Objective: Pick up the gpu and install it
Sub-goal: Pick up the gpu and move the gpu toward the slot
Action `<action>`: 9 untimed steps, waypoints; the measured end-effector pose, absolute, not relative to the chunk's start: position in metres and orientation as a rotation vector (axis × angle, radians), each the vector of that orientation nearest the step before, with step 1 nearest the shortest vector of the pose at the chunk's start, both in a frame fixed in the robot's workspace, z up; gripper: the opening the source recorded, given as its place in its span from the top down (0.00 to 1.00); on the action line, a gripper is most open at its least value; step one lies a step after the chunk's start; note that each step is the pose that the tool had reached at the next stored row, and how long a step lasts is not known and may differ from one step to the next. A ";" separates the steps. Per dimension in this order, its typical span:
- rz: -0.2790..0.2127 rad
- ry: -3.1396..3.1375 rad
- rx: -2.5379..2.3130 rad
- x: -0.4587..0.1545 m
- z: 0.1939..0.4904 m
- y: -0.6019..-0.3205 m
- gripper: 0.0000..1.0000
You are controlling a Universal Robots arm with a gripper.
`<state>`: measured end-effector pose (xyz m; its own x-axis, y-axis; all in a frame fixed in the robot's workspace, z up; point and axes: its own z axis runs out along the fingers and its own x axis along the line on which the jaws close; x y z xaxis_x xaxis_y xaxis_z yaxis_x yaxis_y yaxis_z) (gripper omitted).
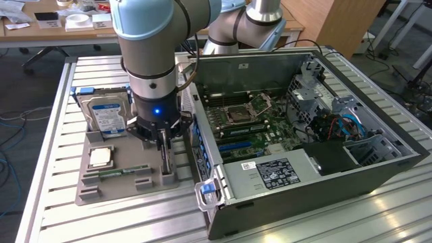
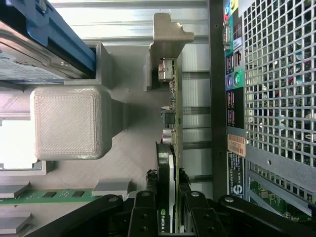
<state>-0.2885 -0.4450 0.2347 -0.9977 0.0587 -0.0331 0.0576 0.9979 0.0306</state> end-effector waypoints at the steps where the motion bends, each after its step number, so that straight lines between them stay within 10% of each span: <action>1: 0.046 3.106 0.090 -0.289 0.236 -0.445 0.73; 9: 0.046 3.106 0.090 -0.289 0.248 -0.445 0.73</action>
<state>-0.2885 -0.4451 0.2476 -0.9977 0.0586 -0.0330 0.0576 0.9979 0.0304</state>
